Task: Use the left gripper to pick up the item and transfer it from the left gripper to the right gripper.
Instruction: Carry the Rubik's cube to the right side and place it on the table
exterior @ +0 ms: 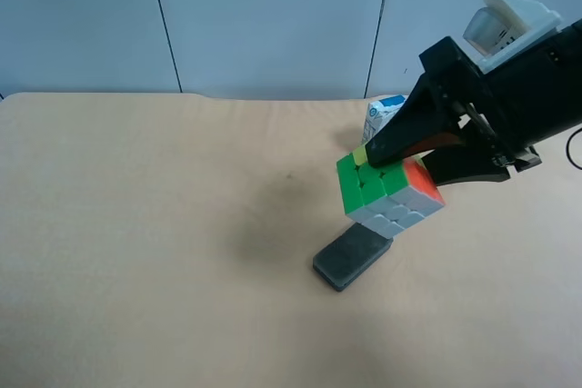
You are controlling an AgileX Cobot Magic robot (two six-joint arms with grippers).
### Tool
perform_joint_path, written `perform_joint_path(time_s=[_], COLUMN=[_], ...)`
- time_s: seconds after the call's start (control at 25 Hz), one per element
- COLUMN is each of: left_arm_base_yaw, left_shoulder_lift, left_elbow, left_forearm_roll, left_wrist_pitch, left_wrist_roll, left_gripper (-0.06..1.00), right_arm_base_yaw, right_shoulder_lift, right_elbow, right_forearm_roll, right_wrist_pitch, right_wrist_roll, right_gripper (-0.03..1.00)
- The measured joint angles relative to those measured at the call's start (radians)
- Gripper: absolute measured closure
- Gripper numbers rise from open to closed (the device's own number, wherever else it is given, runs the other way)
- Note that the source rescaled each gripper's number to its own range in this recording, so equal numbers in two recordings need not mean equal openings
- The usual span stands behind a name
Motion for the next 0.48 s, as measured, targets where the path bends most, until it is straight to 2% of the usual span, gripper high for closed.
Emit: perform_joint_path(time_s=[0.28, 0.48], left_arm_base_yaw=[0.302, 0.456], left_shoulder_lift=[0.0, 0.0], left_elbow=[0.0, 0.0], left_forearm_roll=[0.0, 0.0], left_wrist_pitch=[0.0, 0.0], left_wrist_roll=[0.0, 0.0], left_gripper=[-0.05, -0.05], right_arm_base_yaw=[0.0, 0.0], right_shoulder_lift=[0.0, 0.0], right_elbow=[0.0, 0.0], right_forearm_roll=[-0.238, -0.483], right_wrist_pitch=[-0.004, -0.016], right_wrist_roll=[0.099, 0.203], right_gripper=[0.93, 0.93])
